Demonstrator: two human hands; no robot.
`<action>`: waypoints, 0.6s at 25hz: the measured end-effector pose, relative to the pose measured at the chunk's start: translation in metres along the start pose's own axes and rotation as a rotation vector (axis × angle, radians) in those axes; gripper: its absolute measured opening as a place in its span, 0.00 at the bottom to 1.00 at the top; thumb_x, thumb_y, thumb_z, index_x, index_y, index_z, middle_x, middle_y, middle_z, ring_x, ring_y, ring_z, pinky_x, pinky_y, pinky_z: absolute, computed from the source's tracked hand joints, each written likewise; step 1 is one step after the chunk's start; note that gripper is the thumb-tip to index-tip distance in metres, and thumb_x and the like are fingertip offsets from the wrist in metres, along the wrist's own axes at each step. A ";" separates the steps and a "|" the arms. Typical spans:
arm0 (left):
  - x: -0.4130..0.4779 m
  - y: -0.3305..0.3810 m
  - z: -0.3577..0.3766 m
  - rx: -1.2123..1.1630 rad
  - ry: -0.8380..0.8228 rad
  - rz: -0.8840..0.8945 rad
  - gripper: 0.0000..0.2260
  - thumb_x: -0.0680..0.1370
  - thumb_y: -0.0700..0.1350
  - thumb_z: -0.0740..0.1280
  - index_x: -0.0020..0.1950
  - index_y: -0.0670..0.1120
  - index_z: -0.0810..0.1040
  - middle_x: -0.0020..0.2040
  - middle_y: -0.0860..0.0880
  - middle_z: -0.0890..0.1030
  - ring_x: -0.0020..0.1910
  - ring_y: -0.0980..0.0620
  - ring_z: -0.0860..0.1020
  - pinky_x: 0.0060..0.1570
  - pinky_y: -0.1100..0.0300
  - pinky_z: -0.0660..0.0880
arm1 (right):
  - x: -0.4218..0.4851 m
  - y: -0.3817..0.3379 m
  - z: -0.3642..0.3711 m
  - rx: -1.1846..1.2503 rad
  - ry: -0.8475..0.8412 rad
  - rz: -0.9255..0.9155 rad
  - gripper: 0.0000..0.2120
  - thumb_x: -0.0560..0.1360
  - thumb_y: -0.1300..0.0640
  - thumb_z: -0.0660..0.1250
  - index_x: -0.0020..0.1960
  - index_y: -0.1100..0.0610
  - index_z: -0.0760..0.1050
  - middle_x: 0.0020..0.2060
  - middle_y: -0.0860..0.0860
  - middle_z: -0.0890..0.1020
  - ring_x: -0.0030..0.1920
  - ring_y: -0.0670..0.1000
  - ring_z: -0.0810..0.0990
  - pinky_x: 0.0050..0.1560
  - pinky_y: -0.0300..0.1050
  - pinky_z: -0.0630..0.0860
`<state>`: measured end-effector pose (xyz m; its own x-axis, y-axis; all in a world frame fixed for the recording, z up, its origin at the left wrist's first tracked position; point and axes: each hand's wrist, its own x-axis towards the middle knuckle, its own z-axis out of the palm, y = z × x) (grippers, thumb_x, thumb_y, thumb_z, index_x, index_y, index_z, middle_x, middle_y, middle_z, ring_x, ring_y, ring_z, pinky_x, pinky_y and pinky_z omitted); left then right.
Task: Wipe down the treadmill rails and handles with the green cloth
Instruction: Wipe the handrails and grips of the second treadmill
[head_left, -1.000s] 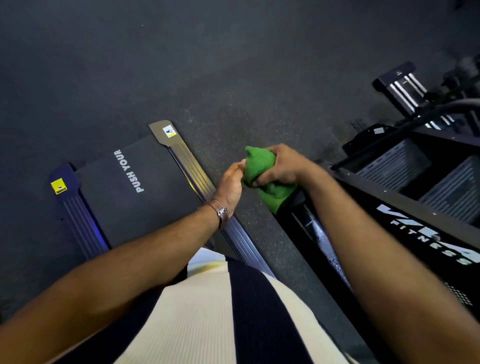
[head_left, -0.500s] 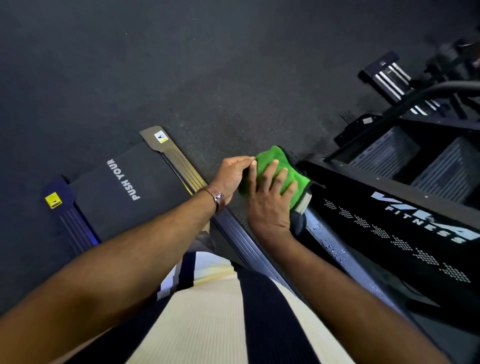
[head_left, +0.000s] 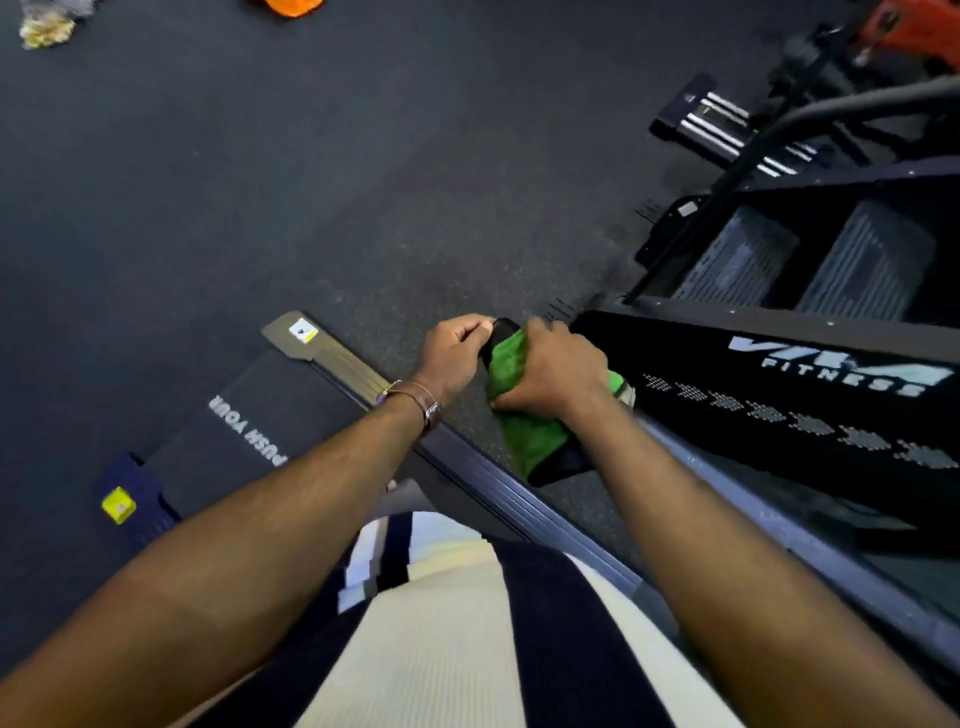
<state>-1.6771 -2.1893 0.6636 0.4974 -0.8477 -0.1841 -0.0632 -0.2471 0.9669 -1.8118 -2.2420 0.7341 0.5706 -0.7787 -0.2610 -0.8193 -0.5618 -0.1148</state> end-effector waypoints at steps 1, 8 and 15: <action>0.005 0.004 -0.001 0.093 -0.043 0.062 0.12 0.73 0.50 0.64 0.50 0.48 0.83 0.48 0.50 0.83 0.49 0.52 0.80 0.55 0.58 0.75 | -0.007 0.002 0.003 -0.047 0.076 -0.037 0.44 0.56 0.38 0.76 0.66 0.55 0.67 0.57 0.57 0.77 0.54 0.61 0.78 0.52 0.52 0.76; 0.031 0.018 -0.018 0.511 -0.336 0.631 0.11 0.77 0.44 0.64 0.52 0.41 0.83 0.50 0.46 0.84 0.50 0.50 0.81 0.54 0.64 0.72 | -0.134 -0.005 0.063 0.835 0.718 0.141 0.21 0.66 0.65 0.74 0.58 0.57 0.78 0.54 0.51 0.82 0.55 0.51 0.81 0.60 0.44 0.75; 0.043 0.013 -0.033 0.524 -0.531 0.766 0.13 0.79 0.45 0.64 0.60 0.40 0.80 0.53 0.46 0.82 0.52 0.51 0.80 0.55 0.65 0.72 | -0.057 -0.058 0.099 2.704 0.919 1.158 0.13 0.75 0.49 0.58 0.49 0.54 0.78 0.44 0.53 0.85 0.46 0.55 0.83 0.51 0.44 0.79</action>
<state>-1.6277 -2.2134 0.6745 -0.2646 -0.9273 0.2648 -0.6255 0.3740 0.6847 -1.8022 -2.1377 0.6610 -0.1752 -0.5478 -0.8180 0.9418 0.1488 -0.3014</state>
